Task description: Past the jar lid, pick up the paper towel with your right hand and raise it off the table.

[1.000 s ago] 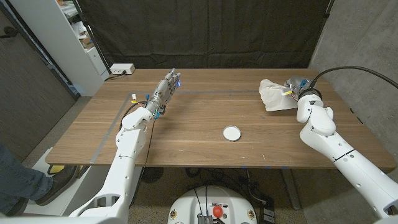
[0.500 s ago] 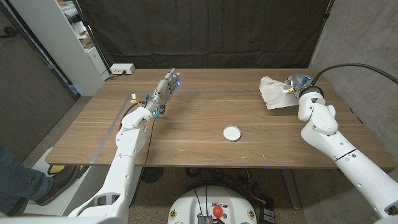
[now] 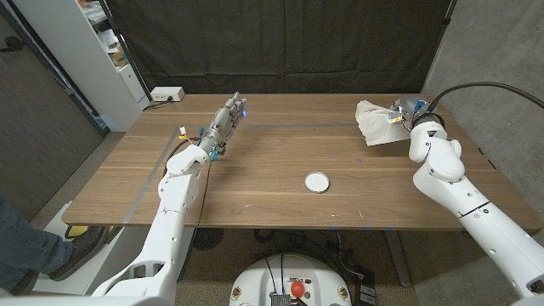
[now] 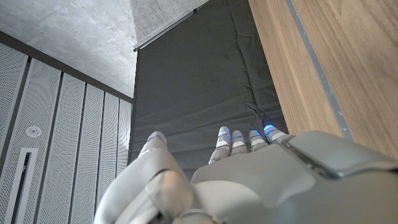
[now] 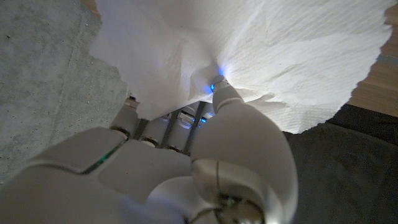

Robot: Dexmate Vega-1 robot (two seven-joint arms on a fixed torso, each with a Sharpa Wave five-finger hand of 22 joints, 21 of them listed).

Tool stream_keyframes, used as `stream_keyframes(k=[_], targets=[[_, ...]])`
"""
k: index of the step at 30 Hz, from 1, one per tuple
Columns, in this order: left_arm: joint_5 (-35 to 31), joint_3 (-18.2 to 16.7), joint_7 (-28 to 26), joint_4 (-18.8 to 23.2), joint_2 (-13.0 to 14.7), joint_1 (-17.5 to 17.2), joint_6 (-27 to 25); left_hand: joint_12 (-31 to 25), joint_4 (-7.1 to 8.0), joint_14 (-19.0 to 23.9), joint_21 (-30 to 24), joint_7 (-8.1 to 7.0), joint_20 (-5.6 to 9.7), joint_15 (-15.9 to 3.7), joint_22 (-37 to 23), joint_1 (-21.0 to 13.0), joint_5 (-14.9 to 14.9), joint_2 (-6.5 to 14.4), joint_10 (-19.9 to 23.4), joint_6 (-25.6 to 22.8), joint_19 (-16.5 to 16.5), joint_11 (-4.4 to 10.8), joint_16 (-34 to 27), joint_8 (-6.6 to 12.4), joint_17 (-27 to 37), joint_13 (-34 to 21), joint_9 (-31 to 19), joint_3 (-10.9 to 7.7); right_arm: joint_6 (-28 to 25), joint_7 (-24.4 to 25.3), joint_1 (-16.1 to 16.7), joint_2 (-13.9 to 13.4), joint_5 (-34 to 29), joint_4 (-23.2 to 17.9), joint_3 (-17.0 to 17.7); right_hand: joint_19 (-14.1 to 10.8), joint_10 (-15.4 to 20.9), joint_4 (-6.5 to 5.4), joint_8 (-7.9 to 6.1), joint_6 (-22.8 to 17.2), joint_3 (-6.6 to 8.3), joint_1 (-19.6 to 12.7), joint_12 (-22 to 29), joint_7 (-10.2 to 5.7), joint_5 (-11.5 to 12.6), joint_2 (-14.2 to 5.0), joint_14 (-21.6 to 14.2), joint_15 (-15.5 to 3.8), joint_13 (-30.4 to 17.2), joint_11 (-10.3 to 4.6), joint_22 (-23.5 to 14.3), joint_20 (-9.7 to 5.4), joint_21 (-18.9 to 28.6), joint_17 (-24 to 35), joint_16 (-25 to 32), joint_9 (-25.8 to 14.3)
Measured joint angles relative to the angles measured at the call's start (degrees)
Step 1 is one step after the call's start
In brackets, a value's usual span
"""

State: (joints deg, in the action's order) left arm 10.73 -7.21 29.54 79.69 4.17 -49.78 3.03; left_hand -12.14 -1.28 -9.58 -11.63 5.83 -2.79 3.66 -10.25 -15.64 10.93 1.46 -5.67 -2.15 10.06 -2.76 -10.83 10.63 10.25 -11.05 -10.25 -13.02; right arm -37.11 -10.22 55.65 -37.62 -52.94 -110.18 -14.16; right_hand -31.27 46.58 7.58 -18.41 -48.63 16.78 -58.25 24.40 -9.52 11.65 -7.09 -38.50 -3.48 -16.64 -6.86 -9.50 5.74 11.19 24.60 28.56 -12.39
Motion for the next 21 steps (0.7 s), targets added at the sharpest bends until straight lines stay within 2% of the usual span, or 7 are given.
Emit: stream_keyframes(k=[21], targets=[[0.0,-0.34,0.66,-1.05,0.02,0.58,0.27,0.0,0.01,0.0,0.0,0.0,-0.21,0.0,0.0,0.0,0.0,0.0,0.0,0.0,-0.21,0.0,0.0,0.0,0.0,0.0,0.0,0.0,0.44,-0.45,0.08,0.65,-1.79,-1.7,0.68,0.0,0.72,-0.09,0.21,-0.5,-0.42,-0.15,0.0,-0.1,0.0,0.15,-0.31,-0.32,0.01,0.11,0.0,0.0,0.0,0.26,-0.4,0.01]])
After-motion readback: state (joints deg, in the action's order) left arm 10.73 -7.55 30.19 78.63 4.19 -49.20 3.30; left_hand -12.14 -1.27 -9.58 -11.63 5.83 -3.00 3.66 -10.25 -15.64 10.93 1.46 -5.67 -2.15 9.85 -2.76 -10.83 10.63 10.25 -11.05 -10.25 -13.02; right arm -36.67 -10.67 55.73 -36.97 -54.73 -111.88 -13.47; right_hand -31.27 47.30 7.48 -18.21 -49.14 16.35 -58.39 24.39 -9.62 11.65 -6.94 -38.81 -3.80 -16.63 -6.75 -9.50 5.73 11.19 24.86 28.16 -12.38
